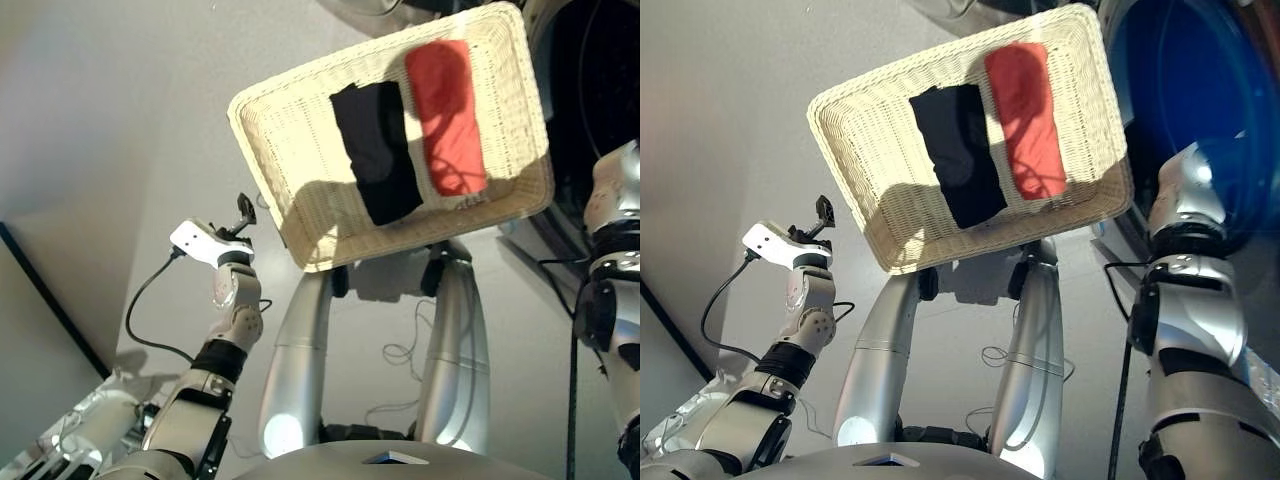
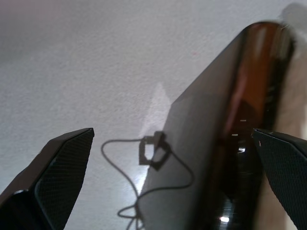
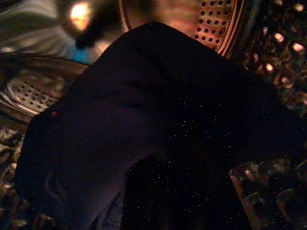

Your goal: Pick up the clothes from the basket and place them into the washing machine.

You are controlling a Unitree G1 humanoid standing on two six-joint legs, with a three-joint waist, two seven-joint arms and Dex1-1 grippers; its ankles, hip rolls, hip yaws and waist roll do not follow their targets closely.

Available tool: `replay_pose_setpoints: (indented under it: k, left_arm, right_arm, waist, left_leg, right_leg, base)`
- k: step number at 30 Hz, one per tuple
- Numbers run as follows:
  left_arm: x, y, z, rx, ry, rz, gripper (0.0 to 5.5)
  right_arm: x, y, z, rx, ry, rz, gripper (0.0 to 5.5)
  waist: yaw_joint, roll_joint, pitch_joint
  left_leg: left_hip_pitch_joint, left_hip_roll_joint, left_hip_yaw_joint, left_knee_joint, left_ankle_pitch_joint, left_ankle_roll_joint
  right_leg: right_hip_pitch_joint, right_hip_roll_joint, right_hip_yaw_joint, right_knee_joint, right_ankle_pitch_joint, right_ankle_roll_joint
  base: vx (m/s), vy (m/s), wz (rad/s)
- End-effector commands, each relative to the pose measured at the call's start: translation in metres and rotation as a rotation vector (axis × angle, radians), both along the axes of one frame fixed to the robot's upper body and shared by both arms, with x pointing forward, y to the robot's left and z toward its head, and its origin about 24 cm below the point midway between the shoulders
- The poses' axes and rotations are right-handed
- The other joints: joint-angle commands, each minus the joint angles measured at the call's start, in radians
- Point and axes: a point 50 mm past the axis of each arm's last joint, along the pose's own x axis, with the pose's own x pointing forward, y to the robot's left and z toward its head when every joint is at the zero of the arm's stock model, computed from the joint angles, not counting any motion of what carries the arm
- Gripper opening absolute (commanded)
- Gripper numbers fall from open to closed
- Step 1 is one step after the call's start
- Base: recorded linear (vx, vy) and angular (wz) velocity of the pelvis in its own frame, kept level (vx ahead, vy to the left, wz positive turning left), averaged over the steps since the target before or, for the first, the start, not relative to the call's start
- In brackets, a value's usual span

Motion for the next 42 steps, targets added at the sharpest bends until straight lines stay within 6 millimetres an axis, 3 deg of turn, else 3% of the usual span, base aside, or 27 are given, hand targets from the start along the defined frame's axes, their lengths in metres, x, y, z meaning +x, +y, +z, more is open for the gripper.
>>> replay_pose_setpoints:
  k: [1, 4, 7, 8, 9, 11, 15, 16, 17, 18, 19, 20, 23, 24, 25, 27, 33, 36, 37, 39, 40, 42]
  left_arm:
    - [-0.016, 0.020, -0.013, 0.025, 0.021, 0.061, 5.50]
    - [-0.019, 0.025, -0.015, 0.039, 0.029, 0.074, 5.50]
    - [-0.019, 0.025, -0.018, 0.050, 0.044, 0.073, 5.50]
    - [-0.019, 0.025, -0.019, 0.044, 0.046, 0.074, 5.50]
    - [-0.018, 0.026, -0.018, 0.043, 0.044, 0.077, 5.50]
    - [-0.017, 0.023, -0.019, 0.029, 0.047, 0.070, 5.50]
    - [-0.014, 0.018, -0.021, 0.018, 0.054, 0.053, 5.50]
    - [-0.015, 0.019, -0.021, 0.020, 0.055, 0.054, 5.50]
    - [-0.012, 0.015, -0.022, 0.012, 0.060, 0.043, 5.50]
    - [-0.013, 0.016, -0.022, 0.015, 0.062, 0.043, 5.50]
    - [-0.012, 0.014, -0.024, 0.019, 0.070, 0.035, 5.50]
    - [-0.010, 0.010, -0.025, 0.014, 0.076, 0.025, 5.50]
    - [-0.008, 0.009, -0.025, 0.039, 0.080, 0.011, 5.50]
    - [-0.006, 0.007, -0.027, 0.057, 0.094, 0.000, 5.50]
    - [-0.006, 0.007, -0.027, 0.058, 0.094, 0.000, 5.50]
    - [-0.003, 0.004, -0.027, 0.105, 0.103, -0.022, 5.50]
    - [-0.002, 0.000, -0.033, 0.238, 0.142, -0.100, 5.50]
    - [0.001, -0.007, -0.037, 0.285, 0.167, -0.166, 5.50]
    - [0.001, -0.007, -0.037, 0.285, 0.167, -0.165, 5.50]
    - [0.005, -0.019, -0.036, 0.332, 0.167, -0.224, 5.50]
    - [0.005, -0.018, -0.036, 0.332, 0.167, -0.223, 5.50]
    - [0.008, -0.027, -0.034, 0.355, 0.165, -0.258, 5.50]
  right_arm:
    - [-0.037, -0.022, 0.055, -0.286, -0.013, -0.125, 0.00]
    - [-0.040, -0.004, 0.088, -0.463, -0.018, -0.142, 0.00]
    - [-0.034, 0.005, 0.098, -0.519, -0.011, -0.105, 0.00]
    - [-0.029, 0.011, 0.098, -0.523, -0.025, -0.050, 0.30]
    - [-0.024, 0.015, 0.098, -0.528, -0.030, -0.003, 5.50]
    - [-0.012, 0.024, 0.089, -0.532, -0.018, 0.102, 5.50]
    - [0.019, 0.049, 0.040, -0.455, -0.013, 0.398, 5.50]
    - [0.020, 0.049, 0.039, -0.452, -0.013, 0.401, 5.50]
    - [0.030, 0.065, 0.015, -0.443, 0.013, 0.508, 5.50]
    - [0.030, 0.065, 0.013, -0.440, 0.014, 0.509, 5.50]
    - [0.036, 0.076, -0.003, -0.432, 0.035, 0.580, 5.50]
    - [0.042, 0.091, -0.027, -0.390, 0.033, 0.700, 5.50]
    - [0.046, 0.106, -0.050, -0.372, 0.061, 0.789, 5.50]
    - [0.049, 0.119, -0.071, -0.311, 0.072, 0.864, 5.50]
    - [0.049, 0.119, -0.072, -0.310, 0.071, 0.864, 5.50]
    - [0.052, 0.144, -0.093, -0.308, 0.101, 1.008, 5.50]
    - [0.047, 0.180, -0.151, -0.282, 0.269, 1.284, 5.50]
    - [0.038, 0.217, -0.184, -0.296, 0.375, 1.533, 5.50]
    - [0.038, 0.217, -0.184, -0.296, 0.375, 1.533, 5.50]
    - [0.026, 0.250, -0.200, -0.377, 0.463, 1.696, 5.50]
    - [0.026, 0.250, -0.200, -0.377, 0.463, 1.696, 5.50]
    - [0.017, 0.269, -0.206, -0.431, 0.492, 1.779, 5.50]
  waist:
    - [-0.022, 0.027, -0.120]
    - [-0.015, 0.016, -0.133]
    - [-0.012, 0.007, -0.143]
    - [-0.013, 0.003, -0.147]
    - [-0.013, -0.002, -0.151]
    - [-0.016, -0.009, -0.158]
    - [-0.020, -0.025, -0.164]
    - [-0.021, -0.026, -0.163]
    - [-0.028, -0.034, -0.163]
    - [-0.028, -0.036, -0.160]
    - [-0.031, -0.039, -0.161]
    - [-0.036, -0.047, -0.165]
    - [-0.036, -0.053, -0.165]
    - [-0.033, -0.060, -0.167]
    - [-0.034, -0.060, -0.163]
    - [-0.032, -0.068, -0.159]
    - [-0.024, -0.090, -0.140]
    - [-0.020, -0.105, -0.137]
    - [-0.020, -0.105, -0.136]
    - [-0.024, -0.115, -0.136]
    - [-0.024, -0.115, -0.135]
    - [-0.029, -0.118, -0.135]
  left_leg:
    - [-0.033, -0.025, -0.043, -0.024, -0.029, -0.043]
    - [-0.057, -0.024, -0.042, -0.015, -0.029, -0.042]
    - [-0.065, -0.020, -0.043, -0.019, -0.024, -0.044]
    - [-0.064, -0.020, -0.043, -0.022, -0.022, -0.045]
    - [-0.060, -0.018, -0.043, -0.027, -0.021, -0.046]
    - [-0.049, -0.013, -0.041, -0.039, -0.018, -0.047]
    - [0.007, -0.003, -0.050, -0.085, -0.010, -0.049]
    - [0.011, -0.003, -0.050, -0.088, -0.009, -0.049]
    - [0.043, 0.003, -0.055, -0.113, -0.005, -0.051]
    - [0.050, 0.003, -0.057, -0.117, -0.003, -0.051]
    - [0.069, 0.006, -0.060, -0.134, 0.001, -0.053]
    - [0.096, 0.006, -0.069, -0.152, 0.004, -0.053]
    - [0.141, 0.005, -0.076, -0.181, 0.012, -0.056]
    - [0.181, 0.001, -0.082, -0.206, 0.018, -0.058]
    - [0.188, 0.001, -0.083, -0.210, 0.020, -0.058]
    - [0.237, 0.000, -0.089, -0.239, 0.029, -0.062]
    - [0.387, -0.005, -0.095, -0.329, 0.060, -0.073]
    - [0.472, -0.009, -0.095, -0.395, 0.087, -0.082]
    - [0.474, -0.009, -0.095, -0.397, 0.088, -0.082]
    - [0.520, -0.010, -0.094, -0.438, 0.106, -0.088]
    - [0.522, -0.010, -0.094, -0.440, 0.107, -0.088]
    - [0.545, -0.013, -0.093, -0.464, 0.119, -0.091]
  right_leg:
    - [-0.023, 0.016, -0.007, 0.104, -0.110, 0.003]
    - [-0.052, 0.016, -0.004, 0.120, -0.114, 0.000]
    - [-0.062, 0.014, -0.005, 0.122, -0.113, 0.000]
    - [-0.059, 0.014, -0.008, 0.120, -0.112, 0.000]
    - [-0.056, 0.014, -0.010, 0.116, -0.110, 0.000]
    - [-0.041, 0.013, -0.015, 0.101, -0.107, 0.000]
    - [0.030, 0.016, -0.038, 0.046, -0.096, 0.003]
    - [0.035, 0.017, -0.039, 0.042, -0.095, 0.003]
    - [0.073, 0.018, -0.051, 0.013, -0.088, 0.004]
    - [0.082, 0.019, -0.054, 0.008, -0.087, 0.004]
    - [0.106, 0.018, -0.064, -0.009, -0.084, 0.004]
    - [0.137, 0.020, -0.074, -0.032, -0.078, 0.006]
    - [0.182, 0.020, -0.085, -0.059, -0.073, 0.007]
    - [0.223, 0.021, -0.093, -0.084, -0.068, 0.010]
    - [0.230, 0.021, -0.094, -0.087, -0.067, 0.010]
    - [0.284, 0.020, -0.105, -0.118, -0.059, 0.013]
    - [0.442, 0.025, -0.143, -0.223, -0.032, 0.018]
    - [0.527, 0.035, -0.158, -0.297, -0.009, 0.023]
    - [0.530, 0.035, -0.158, -0.298, -0.008, 0.023]
    - [0.579, 0.041, -0.165, -0.346, 0.012, 0.027]
    - [0.581, 0.041, -0.165, -0.347, 0.013, 0.027]
    - [0.606, 0.045, -0.165, -0.375, 0.023, 0.031]
  base:
    - [0.000, 0.000, 0.000]
    - [0.000, 0.000, 0.000]
    - [0.000, 0.000, 0.000]
    - [0.000, 0.000, 0.000]
    - [0.000, 0.000, 0.000]
    - [0.000, 0.000, 0.000]
    - [0.000, 0.000, 0.000]
    - [0.000, 0.000, 0.000]
    - [0.000, 0.000, 0.000]
    - [0.027, -0.050, -0.106]
    - [0.029, -0.061, -0.073]
    - [0.035, -0.077, -0.041]
    - [0.020, -0.037, 0.035]
    - [0.034, -0.053, 0.057]
    - [0.029, -0.053, 0.062]
    - [0.016, -0.028, 0.040]
    - [0.011, -0.019, 0.038]
    - [0.017, -0.012, 0.007]
    - [0.000, 0.000, 0.000]
    - [0.000, 0.000, 0.000]
    - [0.000, 0.000, 0.000]
    - [0.000, 0.000, 0.000]
